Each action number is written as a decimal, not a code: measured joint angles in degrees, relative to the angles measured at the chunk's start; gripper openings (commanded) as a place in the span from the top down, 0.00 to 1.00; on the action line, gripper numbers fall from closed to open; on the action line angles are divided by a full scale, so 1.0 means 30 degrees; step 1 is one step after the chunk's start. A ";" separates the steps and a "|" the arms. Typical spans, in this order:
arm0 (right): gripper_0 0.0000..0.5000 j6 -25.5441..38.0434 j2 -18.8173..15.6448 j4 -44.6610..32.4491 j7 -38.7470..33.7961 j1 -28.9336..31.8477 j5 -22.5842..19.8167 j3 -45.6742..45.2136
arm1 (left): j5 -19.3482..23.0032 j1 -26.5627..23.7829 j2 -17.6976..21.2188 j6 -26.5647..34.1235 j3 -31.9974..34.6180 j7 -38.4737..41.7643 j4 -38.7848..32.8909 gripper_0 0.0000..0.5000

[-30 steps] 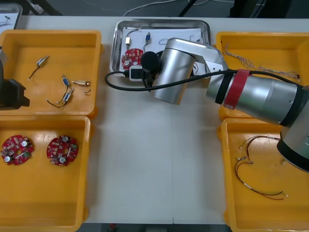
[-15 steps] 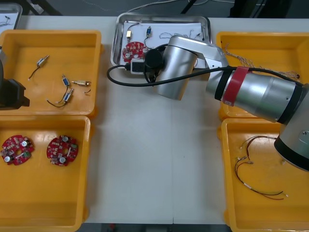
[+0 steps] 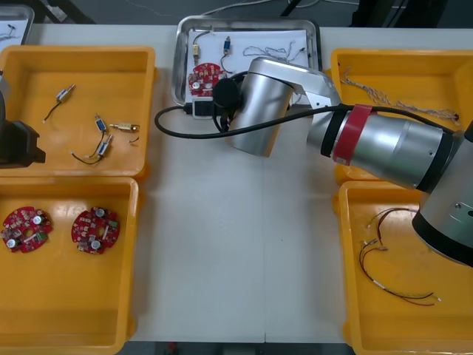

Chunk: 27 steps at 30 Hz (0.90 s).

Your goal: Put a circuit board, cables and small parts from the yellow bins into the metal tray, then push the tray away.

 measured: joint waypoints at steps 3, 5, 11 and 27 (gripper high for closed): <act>0.00 0.0346 0.0048 -0.0022 0.0608 -0.0045 -0.0309 -0.0002 | 0.0000 0.0000 0.0000 0.0000 0.0000 0.0000 0.0000 0.00; 0.00 0.0977 0.0051 -0.0116 0.0633 -0.0090 -0.0353 -0.0042 | 0.0000 0.0000 0.0000 0.0000 0.0000 0.0000 0.0000 0.00; 0.00 0.3783 0.0050 -0.1328 0.0633 -0.0104 -0.0391 -0.0843 | 0.0000 0.0000 0.0000 0.0000 0.0000 0.0000 0.0000 0.00; 0.00 1.2225 -0.0572 -0.6653 -0.2464 0.0832 -0.3618 -0.6600 | -0.0001 0.0000 0.0001 0.0000 0.0001 -0.0001 -0.0001 0.00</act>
